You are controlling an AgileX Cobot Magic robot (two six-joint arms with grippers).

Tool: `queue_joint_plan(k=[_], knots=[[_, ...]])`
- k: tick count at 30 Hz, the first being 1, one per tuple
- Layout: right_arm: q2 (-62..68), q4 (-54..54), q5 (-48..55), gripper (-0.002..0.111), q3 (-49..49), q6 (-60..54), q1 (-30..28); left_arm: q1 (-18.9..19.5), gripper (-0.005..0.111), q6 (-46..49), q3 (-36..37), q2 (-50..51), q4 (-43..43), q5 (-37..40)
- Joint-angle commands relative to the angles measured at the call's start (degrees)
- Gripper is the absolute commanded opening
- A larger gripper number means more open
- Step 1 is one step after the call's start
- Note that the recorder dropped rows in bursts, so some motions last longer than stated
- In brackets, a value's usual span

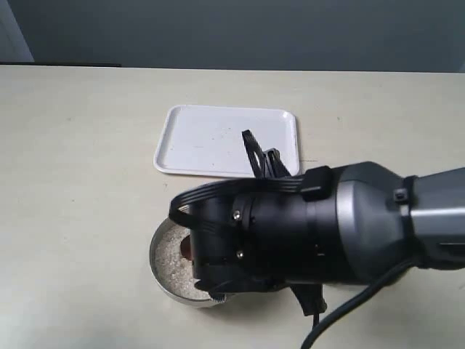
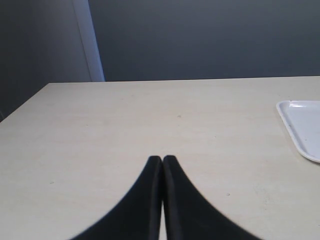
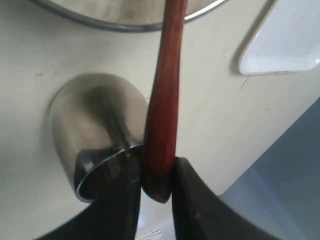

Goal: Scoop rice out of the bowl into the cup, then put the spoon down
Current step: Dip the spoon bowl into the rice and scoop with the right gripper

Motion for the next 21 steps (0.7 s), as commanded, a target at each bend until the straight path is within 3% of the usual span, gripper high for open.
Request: queue_joint_plan(k=[1, 21], knots=[[1.1, 0.0, -0.1, 0.001, 0.1, -0.1, 0.2, -0.9, 0.001, -0.2, -0.1, -0.2, 0.3, -0.6], [1.1, 13.0, -0.1, 0.001, -3.6, -4.1, 0.1, -1.7, 0.001, -0.2, -0.1, -0.2, 0.3, -0.6]])
